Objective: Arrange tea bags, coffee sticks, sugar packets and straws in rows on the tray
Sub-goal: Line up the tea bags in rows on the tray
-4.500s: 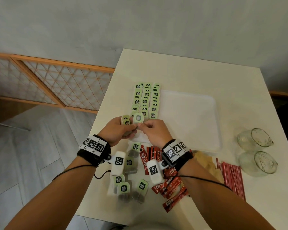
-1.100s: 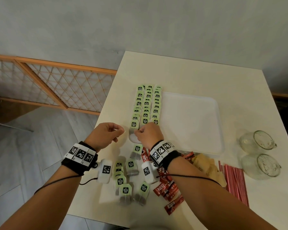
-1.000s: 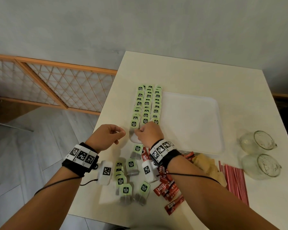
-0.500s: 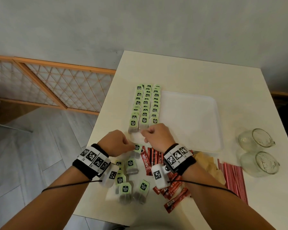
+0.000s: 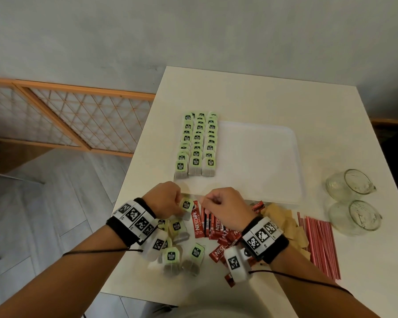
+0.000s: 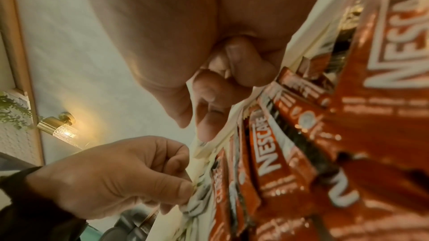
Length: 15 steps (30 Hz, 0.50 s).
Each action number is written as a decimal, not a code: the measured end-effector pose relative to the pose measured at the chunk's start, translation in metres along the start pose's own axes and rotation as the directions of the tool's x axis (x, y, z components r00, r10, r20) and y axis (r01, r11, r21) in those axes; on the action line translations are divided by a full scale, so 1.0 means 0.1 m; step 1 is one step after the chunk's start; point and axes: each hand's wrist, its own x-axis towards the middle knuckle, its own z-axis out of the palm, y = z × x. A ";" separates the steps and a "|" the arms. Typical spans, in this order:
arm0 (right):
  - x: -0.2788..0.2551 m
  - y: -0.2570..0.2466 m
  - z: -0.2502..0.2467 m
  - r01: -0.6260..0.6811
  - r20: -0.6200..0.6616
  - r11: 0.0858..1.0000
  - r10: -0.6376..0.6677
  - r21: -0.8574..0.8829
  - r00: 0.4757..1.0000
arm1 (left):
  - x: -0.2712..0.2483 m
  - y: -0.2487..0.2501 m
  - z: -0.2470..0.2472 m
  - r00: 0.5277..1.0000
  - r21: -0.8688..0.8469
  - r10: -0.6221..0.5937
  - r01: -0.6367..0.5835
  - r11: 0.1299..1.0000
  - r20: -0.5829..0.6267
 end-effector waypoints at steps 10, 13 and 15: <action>-0.10 -0.09 0.04 -0.048 0.088 0.990 0.037 0.131 0.995 | -0.32 0.07 -0.06 0.974 -0.366 0.214 -0.228 0.902 -0.080; -0.09 -0.09 0.05 -0.026 0.111 0.994 0.014 0.108 0.994 | -0.31 0.08 -0.02 0.969 -0.379 0.225 -0.246 0.892 -0.098; -0.09 -0.07 0.05 0.002 0.100 0.995 -0.012 0.097 0.995 | -0.31 0.06 -0.01 0.971 -0.345 0.216 -0.238 0.908 -0.102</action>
